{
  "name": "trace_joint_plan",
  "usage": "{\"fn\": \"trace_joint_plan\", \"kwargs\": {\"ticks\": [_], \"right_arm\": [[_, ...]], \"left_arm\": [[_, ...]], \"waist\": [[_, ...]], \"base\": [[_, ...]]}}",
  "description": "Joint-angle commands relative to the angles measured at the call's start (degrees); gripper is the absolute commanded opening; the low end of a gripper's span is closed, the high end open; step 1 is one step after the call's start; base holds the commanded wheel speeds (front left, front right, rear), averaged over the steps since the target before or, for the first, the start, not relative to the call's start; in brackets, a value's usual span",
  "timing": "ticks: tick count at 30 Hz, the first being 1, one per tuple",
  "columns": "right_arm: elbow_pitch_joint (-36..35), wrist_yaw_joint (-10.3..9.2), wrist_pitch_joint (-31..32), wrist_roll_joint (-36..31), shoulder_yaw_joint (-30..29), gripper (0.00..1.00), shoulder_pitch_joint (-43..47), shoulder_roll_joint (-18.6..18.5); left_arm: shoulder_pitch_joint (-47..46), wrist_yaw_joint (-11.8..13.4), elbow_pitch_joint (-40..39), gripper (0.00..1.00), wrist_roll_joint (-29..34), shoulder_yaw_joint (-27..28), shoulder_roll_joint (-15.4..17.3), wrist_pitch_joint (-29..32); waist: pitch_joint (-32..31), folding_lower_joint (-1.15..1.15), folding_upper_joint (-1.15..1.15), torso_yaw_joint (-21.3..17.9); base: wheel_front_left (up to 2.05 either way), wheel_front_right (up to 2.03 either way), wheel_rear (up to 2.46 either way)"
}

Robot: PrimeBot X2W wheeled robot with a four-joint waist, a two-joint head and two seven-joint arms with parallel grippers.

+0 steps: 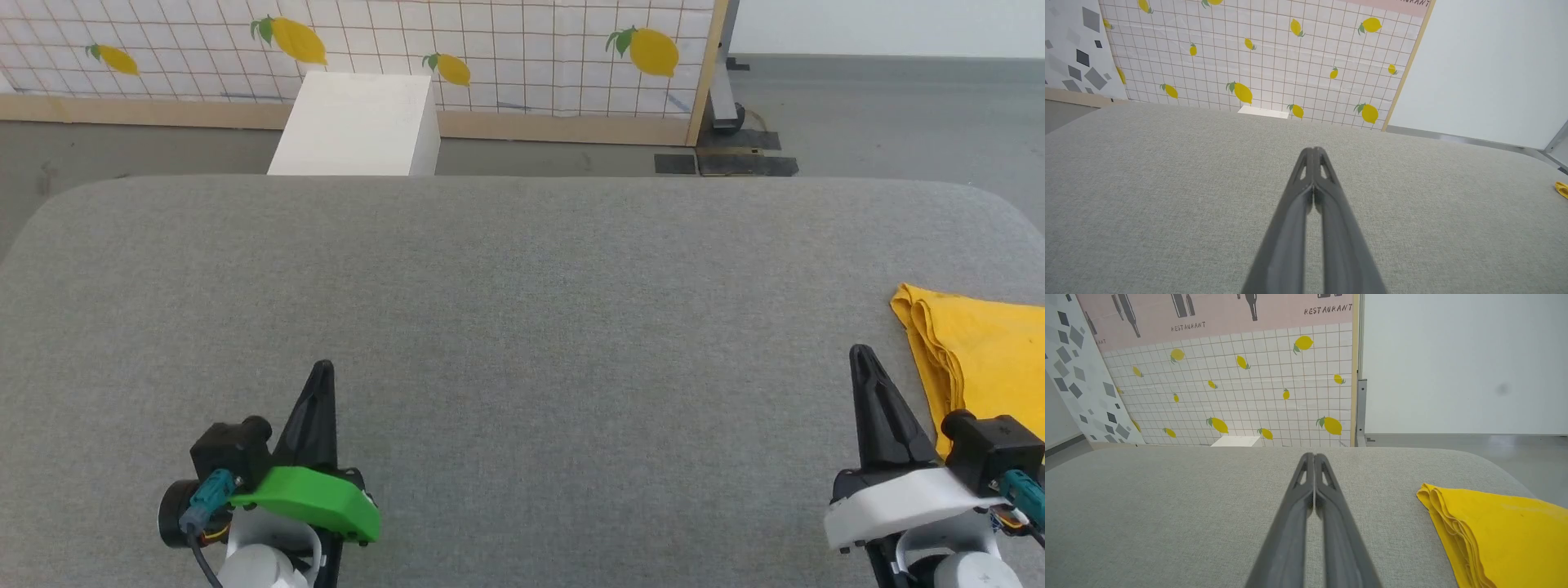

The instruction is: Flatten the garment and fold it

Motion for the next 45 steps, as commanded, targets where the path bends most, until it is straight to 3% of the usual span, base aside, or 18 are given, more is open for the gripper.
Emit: {"fn": "trace_joint_plan", "kwargs": {"ticks": [1,45], "right_arm": [[-0.09,-0.01,0.34,-0.3,0.15,0.0,-0.02,0.01],[-0.77,-0.04,3.13,-2.95,1.6,0.0,-0.15,0.06]], "left_arm": [[0.3,0.2,-0.5,0.0,0.75,0.12,-0.11,0.43],[2.32,1.77,-5.4,0.0,6.0,1.34,-0.83,5.4]], "waist": [[-0.02,0.0,0.0,-0.01],[-0.65,0.0,0.0,-0.34]], "base": [[0.0,0.0,0.0],[0.0,0.0,0.0]]}}
